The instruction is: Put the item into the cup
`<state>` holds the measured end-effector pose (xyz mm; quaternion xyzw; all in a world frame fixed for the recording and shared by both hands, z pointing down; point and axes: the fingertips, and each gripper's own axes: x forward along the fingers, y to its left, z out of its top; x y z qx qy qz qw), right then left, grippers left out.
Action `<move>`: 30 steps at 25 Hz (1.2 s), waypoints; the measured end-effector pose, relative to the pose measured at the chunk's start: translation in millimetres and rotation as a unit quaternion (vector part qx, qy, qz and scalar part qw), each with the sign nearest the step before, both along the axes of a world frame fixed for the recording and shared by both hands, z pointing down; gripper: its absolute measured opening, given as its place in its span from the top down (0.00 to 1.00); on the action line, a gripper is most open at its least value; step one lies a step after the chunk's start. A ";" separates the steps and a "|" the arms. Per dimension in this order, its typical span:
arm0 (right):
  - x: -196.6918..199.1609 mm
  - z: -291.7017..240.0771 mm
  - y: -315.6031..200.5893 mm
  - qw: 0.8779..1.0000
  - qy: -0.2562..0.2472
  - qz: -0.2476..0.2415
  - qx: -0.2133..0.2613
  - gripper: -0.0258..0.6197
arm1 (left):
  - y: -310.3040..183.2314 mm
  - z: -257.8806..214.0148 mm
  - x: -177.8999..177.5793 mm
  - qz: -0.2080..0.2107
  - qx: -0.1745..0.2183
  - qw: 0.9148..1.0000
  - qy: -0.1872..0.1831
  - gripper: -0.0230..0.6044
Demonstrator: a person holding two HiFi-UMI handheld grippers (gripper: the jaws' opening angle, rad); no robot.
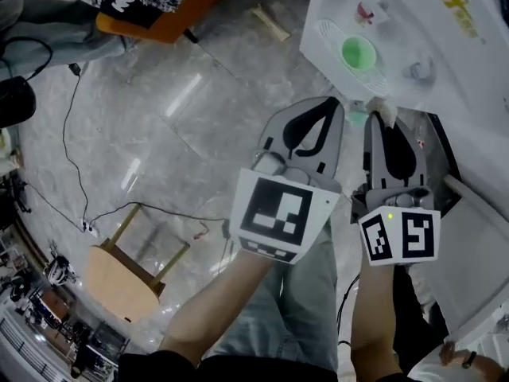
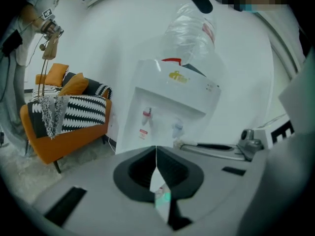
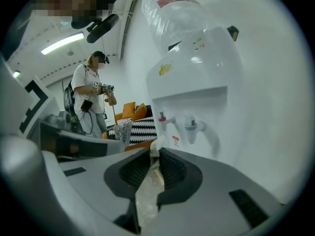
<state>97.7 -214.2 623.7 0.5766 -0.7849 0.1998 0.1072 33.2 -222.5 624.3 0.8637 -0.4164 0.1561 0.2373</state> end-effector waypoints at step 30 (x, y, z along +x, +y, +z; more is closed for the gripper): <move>12.9 107.5 -87.1 0.994 0.104 0.013 -0.036 0.86 | 16.6 46.0 -4.6 0.001 -0.047 0.999 -0.024 0.94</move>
